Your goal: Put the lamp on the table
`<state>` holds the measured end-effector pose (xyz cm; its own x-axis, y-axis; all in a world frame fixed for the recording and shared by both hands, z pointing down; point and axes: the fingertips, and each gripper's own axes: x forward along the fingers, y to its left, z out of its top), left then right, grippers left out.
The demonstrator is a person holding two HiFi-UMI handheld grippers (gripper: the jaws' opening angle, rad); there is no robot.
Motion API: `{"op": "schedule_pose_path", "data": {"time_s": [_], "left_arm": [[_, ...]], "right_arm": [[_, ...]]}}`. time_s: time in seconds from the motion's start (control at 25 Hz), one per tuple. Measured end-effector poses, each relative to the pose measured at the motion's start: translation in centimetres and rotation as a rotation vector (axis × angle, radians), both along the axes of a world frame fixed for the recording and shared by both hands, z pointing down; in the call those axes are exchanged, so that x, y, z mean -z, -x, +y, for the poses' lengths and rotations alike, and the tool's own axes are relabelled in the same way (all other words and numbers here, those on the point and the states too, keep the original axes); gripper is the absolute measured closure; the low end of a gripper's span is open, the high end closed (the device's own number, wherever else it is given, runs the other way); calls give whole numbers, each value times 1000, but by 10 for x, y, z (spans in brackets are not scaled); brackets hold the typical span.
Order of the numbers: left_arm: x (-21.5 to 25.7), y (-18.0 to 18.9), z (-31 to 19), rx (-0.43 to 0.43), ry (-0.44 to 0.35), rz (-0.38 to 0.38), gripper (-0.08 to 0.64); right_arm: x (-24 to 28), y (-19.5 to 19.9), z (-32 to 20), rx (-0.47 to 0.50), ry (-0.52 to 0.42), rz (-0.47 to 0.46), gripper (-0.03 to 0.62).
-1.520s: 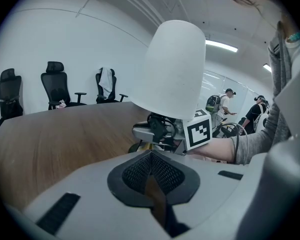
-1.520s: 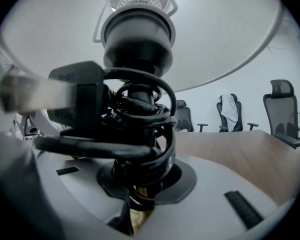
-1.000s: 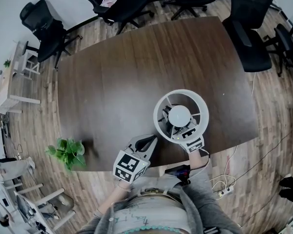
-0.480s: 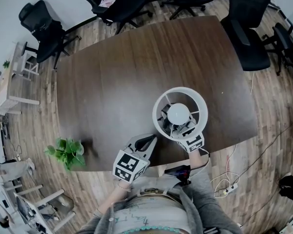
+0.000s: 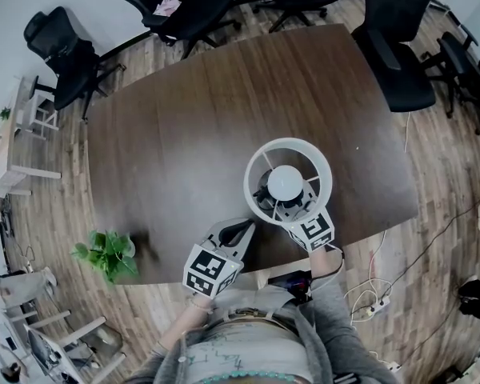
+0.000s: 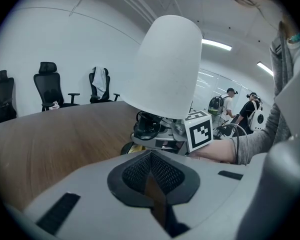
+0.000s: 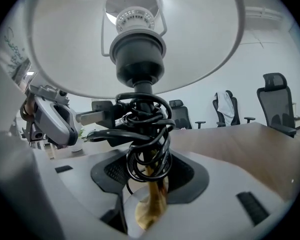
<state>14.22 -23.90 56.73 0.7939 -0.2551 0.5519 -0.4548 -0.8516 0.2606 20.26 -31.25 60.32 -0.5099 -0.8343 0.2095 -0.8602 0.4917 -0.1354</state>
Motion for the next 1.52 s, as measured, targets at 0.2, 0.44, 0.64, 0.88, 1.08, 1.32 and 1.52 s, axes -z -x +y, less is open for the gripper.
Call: {"op": "schedule_pose_path", "data": {"time_s": [0.2, 0.44, 0.64, 0.88, 1.08, 1.32, 1.52], "left_arm": [[1, -3, 0, -7, -5, 1, 549], [-1, -5, 1, -15, 0, -2, 549], [-1, -9, -1, -13, -6, 2, 549], [-1, -11, -5, -14, -9, 1, 549], [-3, -13, -6, -10, 3, 9, 549], [-2, -17, -7, -1, 11, 18, 549], [-7, -16, -5, -2, 18, 11, 549]], "right_arm": [[-7, -2, 6, 11, 24, 14, 408], [-10, -6, 15, 9, 48, 40, 396], [-18, -7, 22, 24, 73, 82, 380], [-15, -6, 29, 48, 96, 88, 364], [-14, -11, 36, 41, 113, 95, 356], [-15, -19, 50, 46, 131, 94, 350], [-13, -27, 61, 40, 142, 99, 350]]}}
